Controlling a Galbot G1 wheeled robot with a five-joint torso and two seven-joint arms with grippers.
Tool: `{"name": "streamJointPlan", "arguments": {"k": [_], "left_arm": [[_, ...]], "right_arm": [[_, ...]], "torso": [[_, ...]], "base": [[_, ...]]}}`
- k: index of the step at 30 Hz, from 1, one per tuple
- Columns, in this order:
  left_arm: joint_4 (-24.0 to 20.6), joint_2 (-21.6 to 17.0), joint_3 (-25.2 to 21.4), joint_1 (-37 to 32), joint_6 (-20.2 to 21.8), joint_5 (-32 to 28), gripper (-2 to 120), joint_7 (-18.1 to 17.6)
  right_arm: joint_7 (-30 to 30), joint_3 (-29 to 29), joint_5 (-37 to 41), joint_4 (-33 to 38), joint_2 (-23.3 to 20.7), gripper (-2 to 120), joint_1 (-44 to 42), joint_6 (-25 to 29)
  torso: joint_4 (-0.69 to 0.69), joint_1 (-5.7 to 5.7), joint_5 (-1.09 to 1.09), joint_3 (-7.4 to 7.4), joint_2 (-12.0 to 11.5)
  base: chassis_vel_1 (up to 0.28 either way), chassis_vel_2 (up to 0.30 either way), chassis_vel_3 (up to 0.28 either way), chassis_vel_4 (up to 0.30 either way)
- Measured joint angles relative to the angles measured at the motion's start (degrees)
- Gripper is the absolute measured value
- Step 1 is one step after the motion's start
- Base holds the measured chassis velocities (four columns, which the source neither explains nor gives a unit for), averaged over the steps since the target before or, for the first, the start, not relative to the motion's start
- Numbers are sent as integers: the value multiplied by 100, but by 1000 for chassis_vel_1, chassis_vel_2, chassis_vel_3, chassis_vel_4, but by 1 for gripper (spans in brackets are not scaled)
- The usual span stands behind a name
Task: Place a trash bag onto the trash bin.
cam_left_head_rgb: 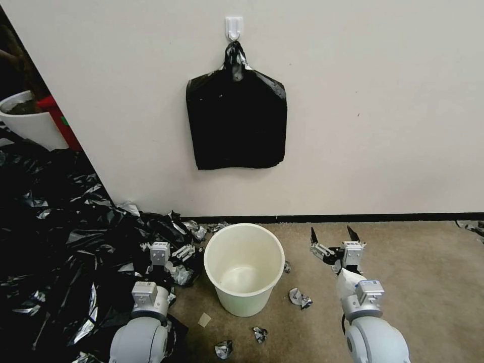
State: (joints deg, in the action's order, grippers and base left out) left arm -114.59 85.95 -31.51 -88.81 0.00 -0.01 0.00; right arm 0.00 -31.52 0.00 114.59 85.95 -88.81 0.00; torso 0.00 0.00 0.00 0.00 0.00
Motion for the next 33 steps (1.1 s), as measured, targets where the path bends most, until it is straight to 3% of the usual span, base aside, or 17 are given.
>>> {"name": "streamJointPlan", "arguments": {"k": [33], "left_arm": [[0,0,0,0,0,0,100,0]], "right_arm": [[0,0,0,0,0,100,0,0]], "torso": [[0,0,0,0,0]], "base": [[0,0,0,0]]}}
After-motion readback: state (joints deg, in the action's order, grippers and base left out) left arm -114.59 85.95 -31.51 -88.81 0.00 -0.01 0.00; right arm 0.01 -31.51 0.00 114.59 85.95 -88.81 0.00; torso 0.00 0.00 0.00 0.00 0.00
